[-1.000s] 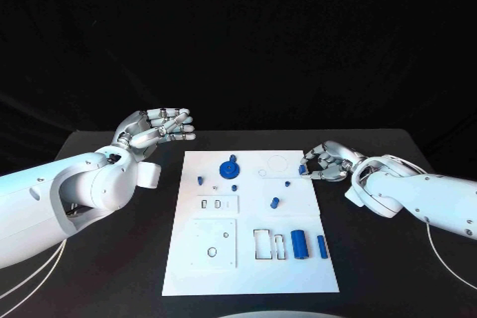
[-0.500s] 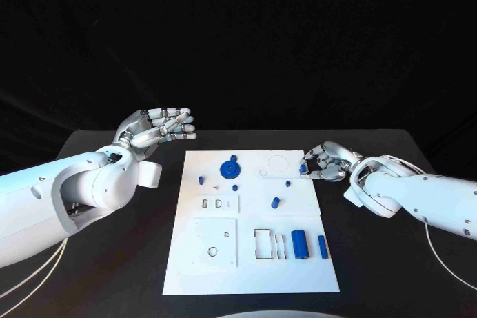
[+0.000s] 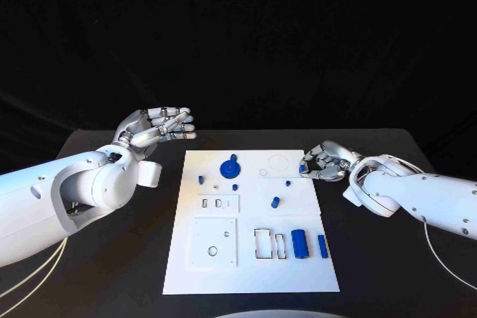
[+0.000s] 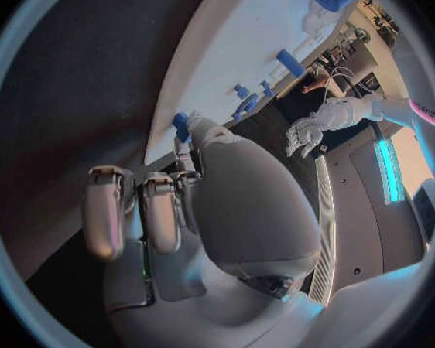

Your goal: Assemble the parts on the task board

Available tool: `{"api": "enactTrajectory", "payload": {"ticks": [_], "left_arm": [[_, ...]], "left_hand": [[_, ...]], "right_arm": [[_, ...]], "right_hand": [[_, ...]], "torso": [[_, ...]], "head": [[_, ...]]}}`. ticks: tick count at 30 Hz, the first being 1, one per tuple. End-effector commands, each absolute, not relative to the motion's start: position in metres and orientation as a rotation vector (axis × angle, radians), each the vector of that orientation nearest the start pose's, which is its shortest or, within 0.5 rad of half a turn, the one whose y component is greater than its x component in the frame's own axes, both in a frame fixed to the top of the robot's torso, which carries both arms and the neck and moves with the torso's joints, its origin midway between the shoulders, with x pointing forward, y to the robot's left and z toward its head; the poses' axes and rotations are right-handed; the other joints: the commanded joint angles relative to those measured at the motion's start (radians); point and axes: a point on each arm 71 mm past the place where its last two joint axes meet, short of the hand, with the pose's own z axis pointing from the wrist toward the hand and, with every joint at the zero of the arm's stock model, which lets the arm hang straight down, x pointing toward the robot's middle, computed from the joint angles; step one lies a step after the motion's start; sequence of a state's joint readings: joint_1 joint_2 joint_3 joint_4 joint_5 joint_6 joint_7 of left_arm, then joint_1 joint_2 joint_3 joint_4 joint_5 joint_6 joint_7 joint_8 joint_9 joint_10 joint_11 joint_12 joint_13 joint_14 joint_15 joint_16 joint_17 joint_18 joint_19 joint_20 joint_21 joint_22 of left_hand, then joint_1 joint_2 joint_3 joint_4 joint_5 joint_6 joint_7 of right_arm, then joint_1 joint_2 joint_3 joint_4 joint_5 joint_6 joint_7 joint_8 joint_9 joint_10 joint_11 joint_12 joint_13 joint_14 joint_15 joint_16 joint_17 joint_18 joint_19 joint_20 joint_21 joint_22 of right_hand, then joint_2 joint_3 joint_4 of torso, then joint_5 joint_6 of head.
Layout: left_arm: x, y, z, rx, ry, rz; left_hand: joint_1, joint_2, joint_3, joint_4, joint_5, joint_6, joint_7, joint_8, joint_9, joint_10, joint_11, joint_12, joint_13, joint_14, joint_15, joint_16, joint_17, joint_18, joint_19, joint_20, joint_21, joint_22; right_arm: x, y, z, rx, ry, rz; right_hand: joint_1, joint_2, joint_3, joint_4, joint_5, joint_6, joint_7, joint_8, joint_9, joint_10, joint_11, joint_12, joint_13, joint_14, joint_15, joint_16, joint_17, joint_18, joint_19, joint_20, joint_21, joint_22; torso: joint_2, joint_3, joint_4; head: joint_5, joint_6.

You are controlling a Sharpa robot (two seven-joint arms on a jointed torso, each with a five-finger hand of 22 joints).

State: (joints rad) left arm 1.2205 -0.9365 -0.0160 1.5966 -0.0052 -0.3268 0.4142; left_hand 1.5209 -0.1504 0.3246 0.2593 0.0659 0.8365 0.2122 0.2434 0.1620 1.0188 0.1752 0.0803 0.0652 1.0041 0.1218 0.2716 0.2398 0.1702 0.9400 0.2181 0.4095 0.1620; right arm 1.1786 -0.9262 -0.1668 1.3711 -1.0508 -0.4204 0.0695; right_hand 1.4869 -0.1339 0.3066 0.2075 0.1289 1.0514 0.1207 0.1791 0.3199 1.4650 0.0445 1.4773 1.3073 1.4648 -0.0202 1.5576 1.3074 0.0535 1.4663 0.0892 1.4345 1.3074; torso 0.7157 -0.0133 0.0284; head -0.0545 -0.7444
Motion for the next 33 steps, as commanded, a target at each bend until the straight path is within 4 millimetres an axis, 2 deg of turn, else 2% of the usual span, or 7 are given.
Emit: {"api": "enactTrajectory", "payload": {"ticks": [1,10,16,19,23,27,33], "left_arm": [[0.482,0.234,-0.151,-1.077,1.343,-1.566],[0.482,0.235,-0.151,-1.078,1.342,-1.564],[0.483,0.234,-0.152,-1.077,1.342,-1.565],[0.483,0.234,-0.152,-1.077,1.343,-1.566],[0.484,0.233,-0.152,-1.077,1.345,-1.567],[0.485,0.233,-0.153,-1.078,1.345,-1.565],[0.487,0.234,-0.153,-1.080,1.344,-1.559]], "left_hand": [[-0.003,-0.005,0.005,-0.001,-0.004,0.005,0.018,-0.003,-0.001,0.006,0.002,-0.006,0.000,-0.004,0.005,-0.005,0.001,0.010,-0.002,0.001,0.007,-0.001],[-0.004,-0.005,0.006,-0.001,-0.004,0.005,0.019,-0.004,-0.001,0.006,0.002,-0.008,0.000,-0.004,0.006,-0.006,0.002,0.010,-0.003,0.001,0.007,-0.001],[-0.004,-0.005,0.006,-0.001,-0.004,0.005,0.019,-0.004,-0.001,0.006,0.002,-0.008,0.000,-0.004,0.006,-0.006,0.002,0.010,-0.003,0.001,0.007,-0.001],[-0.003,-0.005,0.007,-0.002,-0.004,0.005,0.019,-0.005,-0.001,0.006,0.003,-0.008,0.000,-0.004,0.006,-0.007,0.002,0.010,-0.003,0.001,0.007,-0.001],[-0.003,-0.005,0.007,-0.002,-0.004,0.005,0.019,-0.005,-0.001,0.006,0.003,-0.008,0.000,-0.004,0.006,-0.007,0.002,0.010,-0.003,0.001,0.007,-0.001],[-0.003,-0.005,0.007,-0.002,-0.004,0.005,0.019,-0.005,-0.001,0.006,0.003,-0.009,0.000,-0.004,0.006,-0.007,0.003,0.010,-0.003,0.001,0.008,-0.001],[-0.003,-0.005,0.007,-0.002,-0.003,0.006,0.018,-0.004,-0.001,0.007,0.002,-0.008,0.000,-0.004,0.006,-0.007,0.003,0.010,-0.003,0.002,0.008,-0.001]], "right_arm": [[0.485,-0.296,-0.239,0.252,1.707,0.662],[0.484,-0.298,-0.231,0.281,1.618,0.617],[0.480,-0.285,-0.211,0.289,1.582,0.626],[0.475,-0.268,-0.200,0.279,1.579,0.647],[0.468,-0.232,-0.193,0.254,1.597,0.686],[0.461,-0.192,-0.192,0.223,1.621,0.737],[0.451,-0.141,-0.196,0.187,1.640,0.807]], "right_hand": [[-0.002,0.024,0.022,-0.005,0.005,0.014,-0.006,0.013,0.010,0.049,-0.009,0.005,0.185,0.099,-0.010,0.005,0.234,-0.019,0.025,-0.009,0.007,0.167],[-0.018,0.020,0.042,-0.008,0.004,0.016,-0.010,0.019,0.013,0.051,-0.013,0.007,0.187,0.100,-0.013,0.006,0.238,-0.020,0.028,-0.012,0.011,0.171],[-0.021,0.021,0.053,-0.013,0.004,0.015,-0.011,0.021,0.015,0.050,-0.014,0.005,0.185,0.101,-0.014,0.007,0.241,-0.022,0.033,-0.014,0.020,0.178],[-0.023,0.023,0.064,-0.017,0.004,0.011,-0.010,0.021,0.016,0.048,-0.014,0.001,0.182,0.101,-0.014,0.008,0.244,-0.024,0.038,-0.014,0.027,0.183],[-0.029,0.025,0.072,-0.018,0.003,0.007,-0.009,0.022,0.016,0.046,-0.013,-0.001,0.181,0.102,-0.014,0.008,0.244,-0.025,0.038,-0.014,0.028,0.184],[-0.036,0.026,0.080,-0.019,0.003,0.002,-0.007,0.021,0.017,0.045,-0.012,-0.003,0.179,0.101,-0.013,0.007,0.240,-0.024,0.037,-0.014,0.026,0.183],[-0.043,0.025,0.087,-0.022,0.002,-0.003,-0.006,0.021,0.018,0.043,-0.011,-0.006,0.177,0.100,-0.012,0.006,0.238,-0.023,0.036,-0.013,0.023,0.182]], "torso": [[0.000,0.0002,0.0005],[-0.001,-0.0005,0.0002],[-0.004,-0.0029,-0.0009],[-0.003,-0.0023,-0.0011],[-0.007,-0.0034,-0.0024],[-0.009,-0.0032,-0.0033],[-0.013,-0.0065,-0.0021]], "head": [[-0.001,-0.001],[0.000,-0.001],[0.001,0.000],[0.004,-0.002],[0.011,-0.008],[0.021,-0.009],[0.032,-0.012]]}}
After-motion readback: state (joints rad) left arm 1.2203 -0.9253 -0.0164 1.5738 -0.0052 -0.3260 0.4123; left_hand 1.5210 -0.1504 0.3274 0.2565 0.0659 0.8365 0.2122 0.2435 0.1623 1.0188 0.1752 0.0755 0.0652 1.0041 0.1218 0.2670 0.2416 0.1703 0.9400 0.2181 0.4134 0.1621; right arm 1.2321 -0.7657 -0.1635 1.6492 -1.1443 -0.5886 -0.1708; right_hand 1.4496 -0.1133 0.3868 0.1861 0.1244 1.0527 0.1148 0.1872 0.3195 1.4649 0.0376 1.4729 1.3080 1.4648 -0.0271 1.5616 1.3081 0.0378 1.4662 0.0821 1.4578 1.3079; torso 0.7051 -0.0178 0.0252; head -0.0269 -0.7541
